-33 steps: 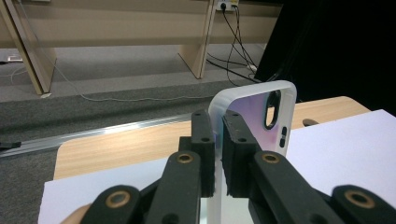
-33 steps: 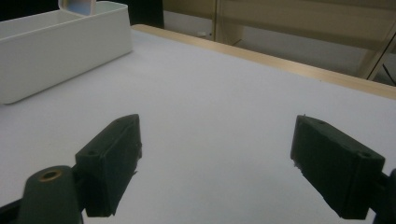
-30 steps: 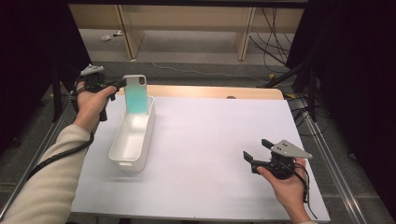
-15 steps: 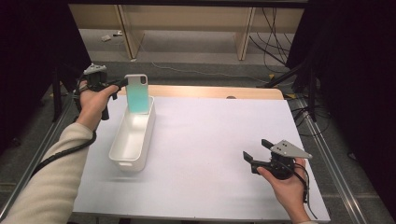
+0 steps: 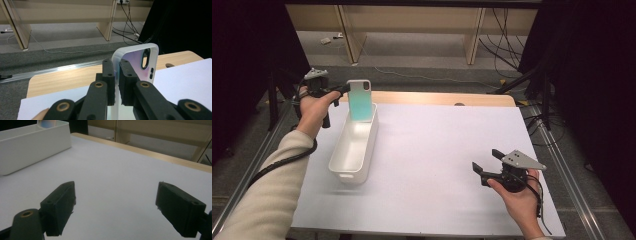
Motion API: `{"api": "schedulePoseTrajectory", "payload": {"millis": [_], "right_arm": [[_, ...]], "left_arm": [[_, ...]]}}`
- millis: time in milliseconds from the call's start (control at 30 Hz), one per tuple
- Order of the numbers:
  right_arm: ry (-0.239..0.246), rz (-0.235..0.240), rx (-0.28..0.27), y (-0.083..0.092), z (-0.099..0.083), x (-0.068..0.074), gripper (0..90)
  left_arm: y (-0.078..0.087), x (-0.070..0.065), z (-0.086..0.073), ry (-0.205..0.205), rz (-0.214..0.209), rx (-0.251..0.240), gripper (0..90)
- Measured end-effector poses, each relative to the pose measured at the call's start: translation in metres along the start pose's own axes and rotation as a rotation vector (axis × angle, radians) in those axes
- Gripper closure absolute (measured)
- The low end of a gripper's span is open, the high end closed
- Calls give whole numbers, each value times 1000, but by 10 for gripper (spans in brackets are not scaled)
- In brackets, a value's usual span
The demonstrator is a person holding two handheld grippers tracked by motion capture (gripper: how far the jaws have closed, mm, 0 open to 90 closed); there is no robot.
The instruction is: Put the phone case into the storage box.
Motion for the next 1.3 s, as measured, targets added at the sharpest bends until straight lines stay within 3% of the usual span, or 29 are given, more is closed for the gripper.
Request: {"api": "schedulePoseTrajectory", "payload": {"millis": [1300], "right_arm": [[6, 2, -8, -2, 0, 0, 176]], "left_arm": [[-15, 7, -3, 0, 16, 4, 838]]}}
Point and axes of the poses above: each handheld gripper's, and its own axes: y roughly backward along the jaws, z roughly out of its top, x roughly to its left, the point moved 3 cm from there along -y, roughly forward along the jaws, and after that the axes turned 11 degrees about x, right-handed, at the moved point
